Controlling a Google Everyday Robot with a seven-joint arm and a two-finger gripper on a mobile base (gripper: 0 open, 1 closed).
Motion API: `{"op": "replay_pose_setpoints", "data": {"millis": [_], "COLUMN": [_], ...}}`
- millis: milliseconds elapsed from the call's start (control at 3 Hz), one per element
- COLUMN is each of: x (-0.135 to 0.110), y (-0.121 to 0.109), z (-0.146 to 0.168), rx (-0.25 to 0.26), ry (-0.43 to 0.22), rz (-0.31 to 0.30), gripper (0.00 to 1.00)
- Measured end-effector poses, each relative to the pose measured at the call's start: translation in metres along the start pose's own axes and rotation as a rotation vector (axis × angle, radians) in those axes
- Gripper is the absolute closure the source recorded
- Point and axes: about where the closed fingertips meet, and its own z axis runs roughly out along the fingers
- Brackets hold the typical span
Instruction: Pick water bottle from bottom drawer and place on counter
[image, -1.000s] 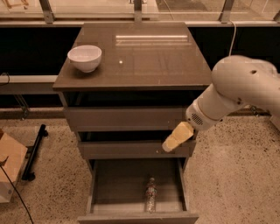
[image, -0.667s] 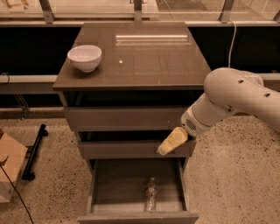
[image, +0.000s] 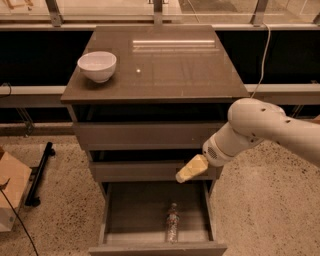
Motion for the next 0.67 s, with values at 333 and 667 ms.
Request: {"op": "replay_pose_setpoints", "data": {"millis": [333, 667], "x": [0.003, 0.008], "y": [-0.009, -0.019], "z": [0.029, 0.06], "rx": [-0.038, -0.072], "ry": [0.007, 0.018], "rz": [0.05, 0.102], "gripper": [0.0, 0.0]}}
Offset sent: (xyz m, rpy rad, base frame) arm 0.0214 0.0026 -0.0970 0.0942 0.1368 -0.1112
